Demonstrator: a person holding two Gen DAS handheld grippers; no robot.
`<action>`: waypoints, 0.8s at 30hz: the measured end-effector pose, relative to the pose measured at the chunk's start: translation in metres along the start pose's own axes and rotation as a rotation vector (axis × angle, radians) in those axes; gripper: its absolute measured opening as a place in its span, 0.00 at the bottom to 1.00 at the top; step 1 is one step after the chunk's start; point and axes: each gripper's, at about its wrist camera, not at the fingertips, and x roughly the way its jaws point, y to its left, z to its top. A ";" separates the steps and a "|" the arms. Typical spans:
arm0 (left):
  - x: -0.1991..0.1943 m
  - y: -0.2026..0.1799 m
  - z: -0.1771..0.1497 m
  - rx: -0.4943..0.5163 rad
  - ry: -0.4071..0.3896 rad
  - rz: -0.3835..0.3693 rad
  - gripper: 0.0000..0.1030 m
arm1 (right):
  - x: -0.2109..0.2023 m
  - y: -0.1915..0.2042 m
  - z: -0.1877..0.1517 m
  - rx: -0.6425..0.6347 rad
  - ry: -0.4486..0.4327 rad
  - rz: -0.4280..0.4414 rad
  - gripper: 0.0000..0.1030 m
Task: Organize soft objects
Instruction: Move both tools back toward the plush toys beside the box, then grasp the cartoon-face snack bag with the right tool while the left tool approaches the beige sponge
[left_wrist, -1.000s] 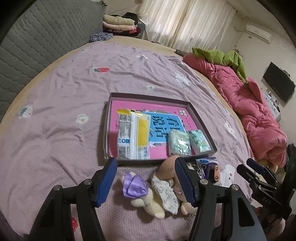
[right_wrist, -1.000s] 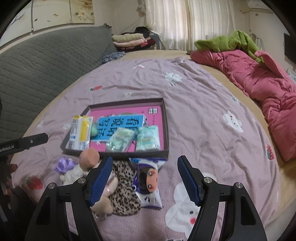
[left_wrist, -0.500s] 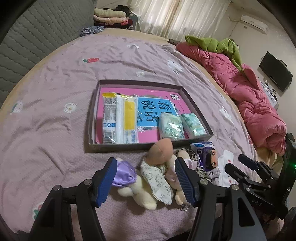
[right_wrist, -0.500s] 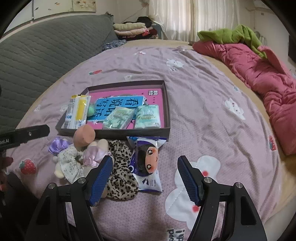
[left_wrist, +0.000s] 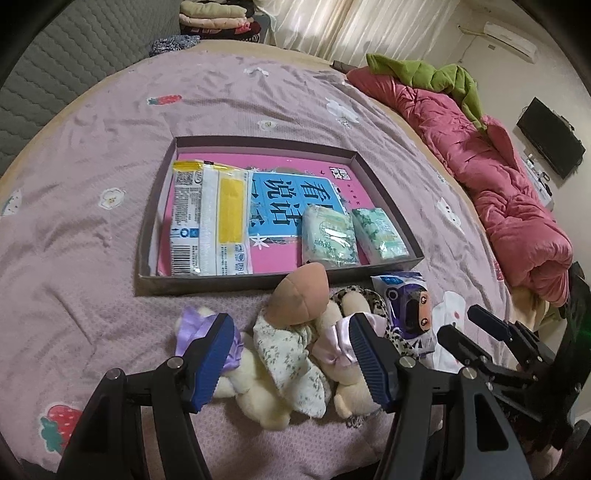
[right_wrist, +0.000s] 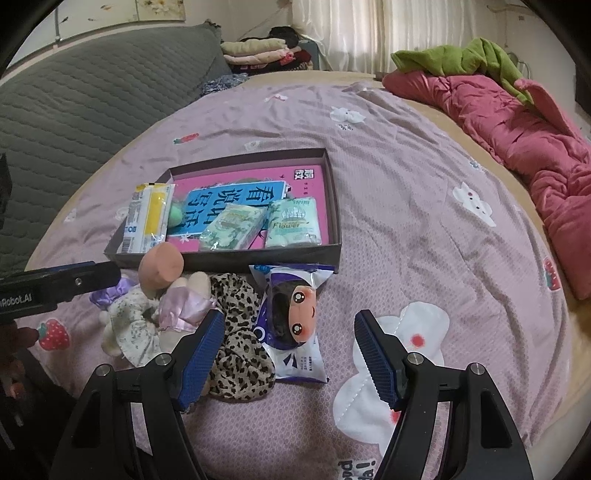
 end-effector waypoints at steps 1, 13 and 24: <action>0.002 -0.001 0.001 0.001 0.003 0.000 0.63 | 0.001 0.000 0.000 0.001 0.002 0.001 0.72; 0.034 -0.003 0.008 -0.032 0.062 -0.014 0.62 | 0.023 -0.008 0.003 0.037 0.035 0.000 0.72; 0.046 0.004 0.012 -0.079 0.083 -0.041 0.62 | 0.054 -0.013 0.008 0.084 0.084 -0.009 0.72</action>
